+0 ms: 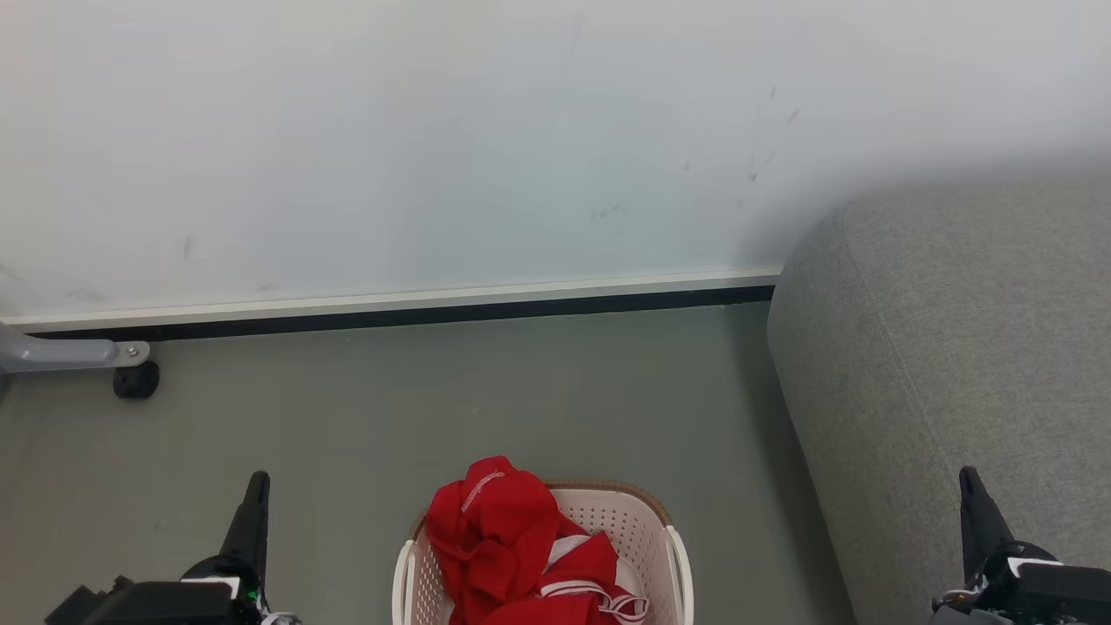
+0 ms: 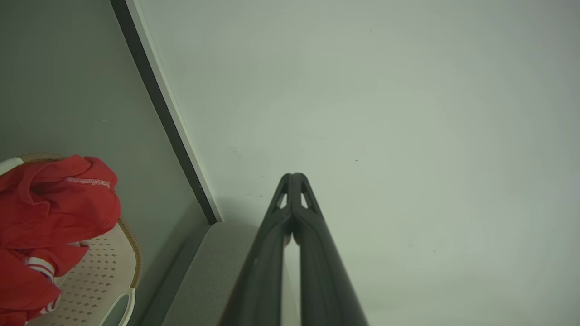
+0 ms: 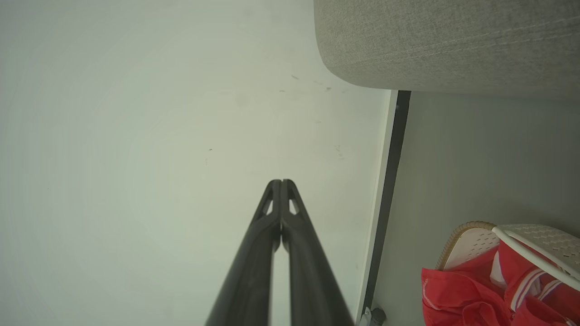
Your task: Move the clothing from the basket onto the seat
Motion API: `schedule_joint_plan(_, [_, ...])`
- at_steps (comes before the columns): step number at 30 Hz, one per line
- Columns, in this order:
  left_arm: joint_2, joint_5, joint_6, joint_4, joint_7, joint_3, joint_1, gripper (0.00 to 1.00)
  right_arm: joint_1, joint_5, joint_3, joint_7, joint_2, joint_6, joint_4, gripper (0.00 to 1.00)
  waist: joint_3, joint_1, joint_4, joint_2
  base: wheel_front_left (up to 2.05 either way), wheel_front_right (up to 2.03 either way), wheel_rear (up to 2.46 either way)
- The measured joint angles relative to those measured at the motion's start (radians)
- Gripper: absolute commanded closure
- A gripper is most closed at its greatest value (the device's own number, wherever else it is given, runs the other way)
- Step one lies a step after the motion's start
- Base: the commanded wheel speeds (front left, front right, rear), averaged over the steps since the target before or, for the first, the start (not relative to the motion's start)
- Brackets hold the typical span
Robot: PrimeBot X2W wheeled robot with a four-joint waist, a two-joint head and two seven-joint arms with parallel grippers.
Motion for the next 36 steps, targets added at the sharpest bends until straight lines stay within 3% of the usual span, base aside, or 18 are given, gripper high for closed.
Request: schedule_joint_plan(36, [0.000, 0.000, 0.000, 0.000, 0.000, 0.000, 0.000, 1.00, 0.000, 0.000, 0.000, 0.000, 0.000, 0.000, 0.000, 1.00, 0.000, 0.0000, 0.000, 0.0000, 0.00, 0.00, 0.00])
